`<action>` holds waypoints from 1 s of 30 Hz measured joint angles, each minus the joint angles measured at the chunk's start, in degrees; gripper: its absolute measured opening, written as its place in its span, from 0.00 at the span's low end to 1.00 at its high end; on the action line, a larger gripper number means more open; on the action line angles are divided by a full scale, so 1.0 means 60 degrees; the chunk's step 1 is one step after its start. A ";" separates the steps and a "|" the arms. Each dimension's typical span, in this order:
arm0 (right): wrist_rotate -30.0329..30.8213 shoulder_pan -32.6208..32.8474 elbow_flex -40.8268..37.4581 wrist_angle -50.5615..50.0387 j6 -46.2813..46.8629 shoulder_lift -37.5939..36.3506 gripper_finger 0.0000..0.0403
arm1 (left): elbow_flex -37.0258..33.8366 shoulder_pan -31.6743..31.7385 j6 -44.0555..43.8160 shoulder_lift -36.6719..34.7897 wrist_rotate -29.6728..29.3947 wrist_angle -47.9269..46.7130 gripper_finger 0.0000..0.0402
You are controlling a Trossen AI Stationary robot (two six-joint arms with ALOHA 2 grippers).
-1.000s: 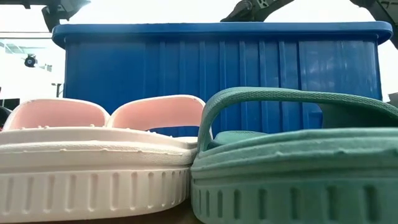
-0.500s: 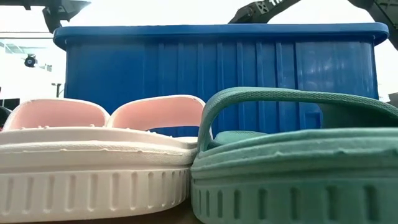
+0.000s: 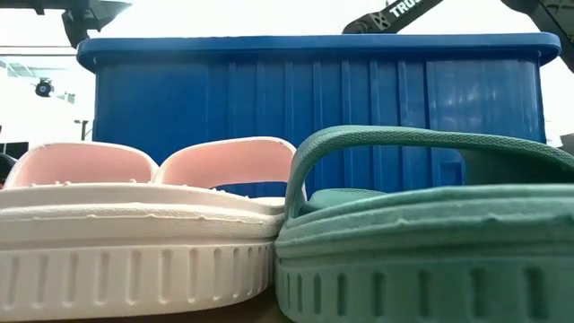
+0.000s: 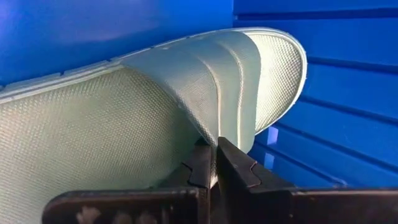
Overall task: Pick and place slides into bin
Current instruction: Put the green slide into the bin
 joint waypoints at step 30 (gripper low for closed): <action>-0.1425 0.0044 0.1280 -0.1198 0.0652 -0.0044 0.02 | 0.0000 0.0000 -0.0052 -0.0002 0.0007 0.0006 0.54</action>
